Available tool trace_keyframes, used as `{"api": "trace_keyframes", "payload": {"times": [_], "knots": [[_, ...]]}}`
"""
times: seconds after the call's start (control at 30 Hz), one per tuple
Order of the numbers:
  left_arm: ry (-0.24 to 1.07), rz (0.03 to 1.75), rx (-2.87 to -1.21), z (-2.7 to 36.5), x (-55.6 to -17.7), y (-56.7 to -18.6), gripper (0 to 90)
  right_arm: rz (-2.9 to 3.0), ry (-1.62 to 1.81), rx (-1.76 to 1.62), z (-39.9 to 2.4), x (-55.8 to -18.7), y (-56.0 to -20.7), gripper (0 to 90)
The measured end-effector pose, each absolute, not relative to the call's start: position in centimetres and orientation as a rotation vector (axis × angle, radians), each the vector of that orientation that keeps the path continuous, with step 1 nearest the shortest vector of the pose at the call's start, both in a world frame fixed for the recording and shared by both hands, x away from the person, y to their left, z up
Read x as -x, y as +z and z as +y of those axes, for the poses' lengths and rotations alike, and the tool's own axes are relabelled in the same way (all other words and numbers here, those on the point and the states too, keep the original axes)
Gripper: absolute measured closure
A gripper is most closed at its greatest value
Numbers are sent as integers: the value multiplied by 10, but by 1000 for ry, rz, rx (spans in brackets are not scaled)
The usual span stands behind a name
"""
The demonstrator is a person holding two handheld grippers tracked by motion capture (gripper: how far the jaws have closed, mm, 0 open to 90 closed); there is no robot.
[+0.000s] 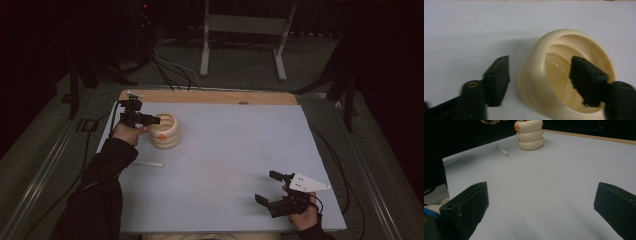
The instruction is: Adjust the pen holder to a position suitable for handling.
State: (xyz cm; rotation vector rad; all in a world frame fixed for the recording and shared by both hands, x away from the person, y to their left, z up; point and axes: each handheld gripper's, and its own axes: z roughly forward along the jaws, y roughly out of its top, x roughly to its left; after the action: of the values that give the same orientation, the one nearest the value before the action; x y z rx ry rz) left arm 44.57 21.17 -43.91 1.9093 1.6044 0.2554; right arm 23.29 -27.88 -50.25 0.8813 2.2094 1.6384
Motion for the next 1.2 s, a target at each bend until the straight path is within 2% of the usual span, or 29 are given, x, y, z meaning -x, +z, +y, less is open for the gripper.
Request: {"api": "trace_keyframes", "payload": {"times": [0.5, 1.2], "knots": [[288, 1665, -1958, 206, -452, -444, 720, 2210, 1638, -883, -279, -233, -503, 0], [274, 1479, -2105, 153, -448, -427, 750, 2201, 1645, -884, -279, -233, -502, 0]]}}
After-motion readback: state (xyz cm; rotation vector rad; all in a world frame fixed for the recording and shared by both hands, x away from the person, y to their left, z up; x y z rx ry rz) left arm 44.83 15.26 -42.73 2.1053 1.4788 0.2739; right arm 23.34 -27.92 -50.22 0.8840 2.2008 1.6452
